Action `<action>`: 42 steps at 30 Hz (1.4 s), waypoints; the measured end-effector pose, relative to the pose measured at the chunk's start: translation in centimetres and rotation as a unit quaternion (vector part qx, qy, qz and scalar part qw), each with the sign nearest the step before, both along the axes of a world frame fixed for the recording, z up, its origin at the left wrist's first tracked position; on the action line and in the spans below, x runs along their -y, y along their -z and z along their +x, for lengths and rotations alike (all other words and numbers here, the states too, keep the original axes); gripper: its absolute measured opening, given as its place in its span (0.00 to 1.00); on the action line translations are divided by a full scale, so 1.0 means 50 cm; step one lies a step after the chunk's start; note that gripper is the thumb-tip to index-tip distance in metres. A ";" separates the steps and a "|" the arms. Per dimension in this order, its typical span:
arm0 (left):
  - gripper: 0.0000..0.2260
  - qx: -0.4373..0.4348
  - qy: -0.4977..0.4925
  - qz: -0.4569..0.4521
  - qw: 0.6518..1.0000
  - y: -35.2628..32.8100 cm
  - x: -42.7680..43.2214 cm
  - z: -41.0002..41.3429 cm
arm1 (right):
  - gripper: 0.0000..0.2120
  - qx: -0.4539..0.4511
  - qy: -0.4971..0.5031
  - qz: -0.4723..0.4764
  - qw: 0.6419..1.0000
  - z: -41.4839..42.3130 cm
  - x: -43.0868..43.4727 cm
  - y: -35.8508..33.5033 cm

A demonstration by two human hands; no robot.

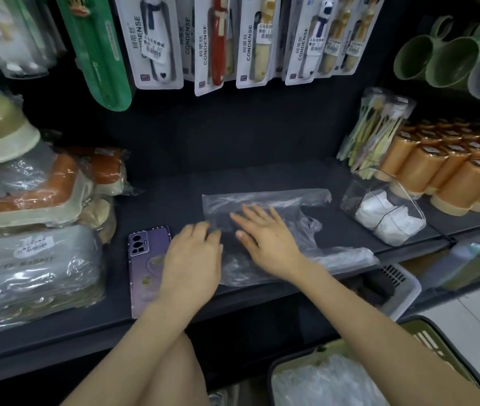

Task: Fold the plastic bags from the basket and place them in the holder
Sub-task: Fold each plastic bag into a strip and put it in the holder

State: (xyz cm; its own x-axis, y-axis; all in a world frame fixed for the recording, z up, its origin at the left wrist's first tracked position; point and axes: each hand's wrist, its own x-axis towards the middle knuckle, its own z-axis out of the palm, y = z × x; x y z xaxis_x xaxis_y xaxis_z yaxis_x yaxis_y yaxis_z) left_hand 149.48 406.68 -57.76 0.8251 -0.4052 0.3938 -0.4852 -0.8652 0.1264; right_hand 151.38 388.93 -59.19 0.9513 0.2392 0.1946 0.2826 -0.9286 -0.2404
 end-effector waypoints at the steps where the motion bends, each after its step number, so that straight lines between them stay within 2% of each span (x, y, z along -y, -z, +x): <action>1: 0.18 -0.056 0.028 0.048 0.997 0.003 0.011 0.009 | 0.30 0.000 -0.012 -0.005 1.000 -0.023 0.004 0.009; 3: 0.23 -0.188 0.027 0.142 0.971 0.013 0.021 0.016 | 0.31 -0.008 -0.027 -0.016 0.999 -0.061 0.018 0.028; 5: 0.24 -0.241 0.015 0.187 0.952 0.024 0.012 0.017 | 0.33 -0.011 -0.015 -0.035 0.999 -0.092 0.047 0.046; 12: 0.24 -0.248 0.012 0.179 0.952 0.033 -0.005 0.017 | 0.44 -0.044 0.077 -0.012 0.996 -0.148 0.228 0.068; 14: 0.24 -0.261 0.014 0.117 0.958 0.027 -0.003 0.020 | 0.46 -0.042 0.085 0.029 0.995 -0.146 0.245 0.049; 16: 0.23 -0.250 -0.005 0.004 0.968 0.012 -0.002 0.027 | 0.45 -0.008 0.095 0.070 0.993 -0.133 0.229 0.024; 17: 0.21 -0.226 -0.013 -0.048 0.973 0.003 0.001 0.033 | 0.45 0.009 0.094 0.074 0.993 -0.121 0.211 0.013; 19: 0.19 -0.172 -0.019 -0.092 0.981 -0.009 0.015 0.055 | 0.43 0.018 0.081 0.051 0.995 -0.086 0.159 -0.003; 22: 0.21 -0.149 -0.009 -0.066 0.987 0.000 0.047 0.115 | 0.40 0.007 0.065 0.015 0.998 -0.018 0.068 0.006; 25: 0.25 -0.202 -0.043 0.023 0.978 0.036 0.066 0.174 | 0.44 -0.015 0.046 -0.026 0.998 0.029 0.008 0.033; 28: 0.28 -0.229 -0.073 0.061 0.969 0.066 0.066 0.200 | 0.48 -0.060 0.057 -0.056 0.995 0.028 0.028 0.050; 32: 0.28 -0.203 -0.081 0.068 0.973 0.082 0.071 0.204 | 0.54 -0.038 0.120 -0.092 0.988 0.018 0.106 0.046; 33: 0.28 -0.199 -0.083 0.067 0.974 0.084 0.072 0.203 | 0.52 -0.021 0.131 -0.104 0.986 0.029 0.111 0.042; 36: 0.28 -0.195 -0.084 0.056 0.976 0.086 0.073 0.201 | 0.33 0.065 0.124 -0.067 0.988 0.094 0.075 0.030; 39: 0.28 -0.186 -0.081 0.048 0.978 0.089 0.071 0.204 | 0.27 -0.018 0.053 -0.092 0.994 0.156 0.016 0.020; 42: 0.28 -0.180 -0.083 0.045 0.979 0.094 0.071 0.206 | 0.25 -0.066 0.040 -0.114 0.990 0.191 0.010 0.033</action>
